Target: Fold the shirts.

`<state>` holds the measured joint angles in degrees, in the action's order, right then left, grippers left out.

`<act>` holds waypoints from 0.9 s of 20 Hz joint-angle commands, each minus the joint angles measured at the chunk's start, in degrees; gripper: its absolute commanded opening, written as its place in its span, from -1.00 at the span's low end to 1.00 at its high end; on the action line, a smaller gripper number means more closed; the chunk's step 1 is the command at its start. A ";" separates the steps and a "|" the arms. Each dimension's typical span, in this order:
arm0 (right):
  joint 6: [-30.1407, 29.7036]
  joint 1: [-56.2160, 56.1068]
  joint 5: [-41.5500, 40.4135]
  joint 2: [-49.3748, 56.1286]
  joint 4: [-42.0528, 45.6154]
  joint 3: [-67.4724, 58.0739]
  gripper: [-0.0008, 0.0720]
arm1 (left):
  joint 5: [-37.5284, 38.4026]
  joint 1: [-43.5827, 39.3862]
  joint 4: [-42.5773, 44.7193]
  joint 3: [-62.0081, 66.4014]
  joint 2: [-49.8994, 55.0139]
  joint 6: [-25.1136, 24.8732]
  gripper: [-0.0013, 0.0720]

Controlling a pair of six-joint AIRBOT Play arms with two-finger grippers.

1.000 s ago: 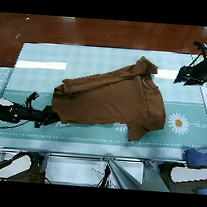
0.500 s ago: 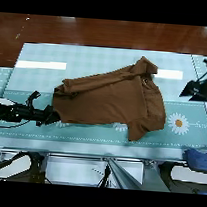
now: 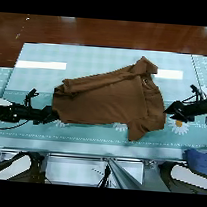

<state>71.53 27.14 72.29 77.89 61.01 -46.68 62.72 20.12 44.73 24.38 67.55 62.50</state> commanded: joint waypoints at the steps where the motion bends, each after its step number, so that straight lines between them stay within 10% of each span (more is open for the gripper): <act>1: -0.22 0.13 -5.42 -0.31 -3.02 5.18 0.59 | 1.38 0.04 -1.33 0.07 -0.44 -0.33 -0.91; 6: -2.40 0.15 -9.05 -1.38 -10.40 5.88 -0.82 | 1.49 0.04 -5.03 2.05 -0.92 -3.50 -0.91; 12: -14.47 0.15 -4.35 -16.96 -21.59 -11.98 -0.91 | 2.03 0.00 -17.77 23.52 -13.42 -5.05 -0.91; 18: -10.29 0.15 -14.21 -29.97 -20.81 -40.06 -0.91 | -2.60 0.04 -15.37 57.22 -26.16 -5.03 -0.91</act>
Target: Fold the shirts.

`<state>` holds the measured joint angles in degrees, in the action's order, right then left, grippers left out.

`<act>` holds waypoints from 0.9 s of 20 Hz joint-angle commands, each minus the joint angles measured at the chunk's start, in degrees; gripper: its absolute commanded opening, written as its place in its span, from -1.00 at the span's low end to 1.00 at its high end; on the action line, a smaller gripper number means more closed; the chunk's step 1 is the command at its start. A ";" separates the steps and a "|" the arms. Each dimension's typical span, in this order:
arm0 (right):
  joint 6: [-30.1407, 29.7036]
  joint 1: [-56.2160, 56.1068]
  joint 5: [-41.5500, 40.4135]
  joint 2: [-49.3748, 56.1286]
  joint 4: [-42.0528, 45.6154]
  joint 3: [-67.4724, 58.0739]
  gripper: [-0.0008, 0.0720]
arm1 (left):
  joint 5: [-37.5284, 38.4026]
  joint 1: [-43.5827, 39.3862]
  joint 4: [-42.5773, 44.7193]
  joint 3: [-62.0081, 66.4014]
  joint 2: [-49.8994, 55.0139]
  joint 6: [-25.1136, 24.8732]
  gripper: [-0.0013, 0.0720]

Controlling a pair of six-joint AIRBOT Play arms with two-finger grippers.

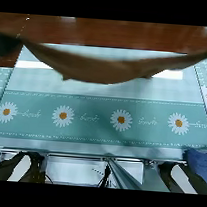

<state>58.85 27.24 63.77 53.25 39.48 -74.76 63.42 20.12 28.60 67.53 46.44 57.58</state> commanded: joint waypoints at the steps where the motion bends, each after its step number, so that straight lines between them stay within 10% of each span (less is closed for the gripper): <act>1: 5.57 0.04 -8.24 -6.43 2.62 -16.13 -0.91 | -3.98 0.04 3.37 19.34 -6.12 0.13 -0.91; 8: 20.96 0.04 -7.74 -11.06 16.46 -36.04 -0.91 | -0.85 0.00 26.08 39.82 -10.88 13.49 -0.91; 18: 24.41 0.04 30.27 -7.04 27.58 -43.78 -0.92 | 29.24 -0.02 43.43 41.22 -11.32 22.71 -0.91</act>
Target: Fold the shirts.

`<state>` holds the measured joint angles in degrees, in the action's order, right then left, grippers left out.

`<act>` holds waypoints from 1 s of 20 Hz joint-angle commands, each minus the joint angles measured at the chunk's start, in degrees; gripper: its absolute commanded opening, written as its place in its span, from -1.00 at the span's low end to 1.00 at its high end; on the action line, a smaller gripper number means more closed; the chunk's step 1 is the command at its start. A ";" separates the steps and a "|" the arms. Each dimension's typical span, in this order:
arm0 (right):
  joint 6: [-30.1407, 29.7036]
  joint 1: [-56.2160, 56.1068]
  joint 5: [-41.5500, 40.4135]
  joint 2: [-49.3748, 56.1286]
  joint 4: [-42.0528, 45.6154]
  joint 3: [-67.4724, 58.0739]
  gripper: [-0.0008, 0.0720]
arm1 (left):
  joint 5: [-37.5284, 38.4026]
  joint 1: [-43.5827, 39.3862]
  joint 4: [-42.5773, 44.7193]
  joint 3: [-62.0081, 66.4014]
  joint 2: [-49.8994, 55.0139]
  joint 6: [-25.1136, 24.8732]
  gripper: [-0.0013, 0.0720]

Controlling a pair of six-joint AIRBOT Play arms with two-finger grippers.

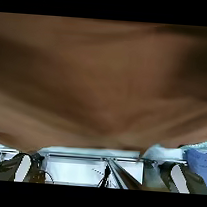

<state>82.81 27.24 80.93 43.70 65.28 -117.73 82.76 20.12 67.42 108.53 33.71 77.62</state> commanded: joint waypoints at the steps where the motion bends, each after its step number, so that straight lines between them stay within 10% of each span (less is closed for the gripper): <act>1: 0.48 0.02 16.13 4.57 2.12 -0.81 -0.92 | 14.10 -0.02 4.59 -0.68 2.67 3.48 -0.91; 5: 0.85 0.02 23.56 14.73 1.64 -0.79 -0.92 | 17.70 -0.02 4.57 -10.99 6.45 3.52 -0.91; 9: 1.44 -6.10 23.12 28.72 1.99 1.27 -0.92 | 3.76 -0.04 -1.53 -23.54 12.52 2.36 -0.91; 20: 4.92 -21.40 -16.85 56.43 9.79 1.27 -0.91 | -28.55 -8.52 -8.37 -26.34 47.76 -3.76 -0.91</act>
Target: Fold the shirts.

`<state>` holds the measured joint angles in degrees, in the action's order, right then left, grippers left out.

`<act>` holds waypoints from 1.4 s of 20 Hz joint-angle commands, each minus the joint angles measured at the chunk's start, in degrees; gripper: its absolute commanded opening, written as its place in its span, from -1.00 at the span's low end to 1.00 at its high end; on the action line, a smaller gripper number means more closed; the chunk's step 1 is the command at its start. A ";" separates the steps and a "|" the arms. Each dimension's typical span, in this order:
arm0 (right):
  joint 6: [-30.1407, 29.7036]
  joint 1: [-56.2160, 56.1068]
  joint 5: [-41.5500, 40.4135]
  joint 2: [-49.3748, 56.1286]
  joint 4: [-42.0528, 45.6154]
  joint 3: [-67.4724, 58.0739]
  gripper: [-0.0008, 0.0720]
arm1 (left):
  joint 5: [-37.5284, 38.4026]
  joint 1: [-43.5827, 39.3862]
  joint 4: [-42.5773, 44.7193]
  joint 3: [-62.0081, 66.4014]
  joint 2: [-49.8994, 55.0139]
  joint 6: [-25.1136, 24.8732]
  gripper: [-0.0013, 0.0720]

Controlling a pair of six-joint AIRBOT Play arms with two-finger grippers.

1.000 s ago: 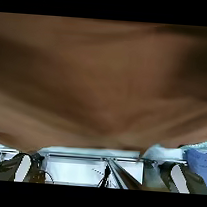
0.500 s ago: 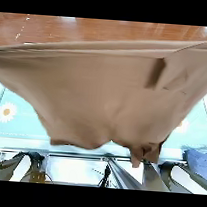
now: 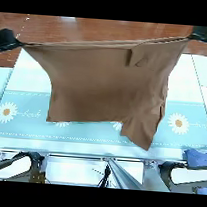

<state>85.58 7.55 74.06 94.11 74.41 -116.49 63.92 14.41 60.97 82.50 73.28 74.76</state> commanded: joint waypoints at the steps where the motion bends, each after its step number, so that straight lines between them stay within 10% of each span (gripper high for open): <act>1: 3.41 -1.66 -10.80 7.96 0.74 0.02 -0.91 | -12.98 -3.78 -1.95 -0.31 10.86 -1.27 -0.91; 11: 4.50 -1.66 -6.88 20.22 0.98 0.13 -0.91 | -20.09 -6.47 -2.51 -0.28 23.30 -1.25 -0.91; 22: 8.31 -1.68 13.22 19.06 5.14 2.10 -0.90 | 5.84 -5.55 -0.66 1.88 26.95 2.01 -0.88; 25: 3.56 -1.49 15.85 18.75 2.16 2.03 -0.12 | 7.43 -5.33 -2.12 2.82 26.80 1.73 -0.21; 28: -2.67 -0.59 26.16 16.59 9.03 2.05 -0.08 | 17.44 -2.49 -1.86 6.75 26.10 -1.16 -0.21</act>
<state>88.14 6.37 91.70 112.01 78.83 -114.50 72.66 10.07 59.44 86.76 99.68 75.40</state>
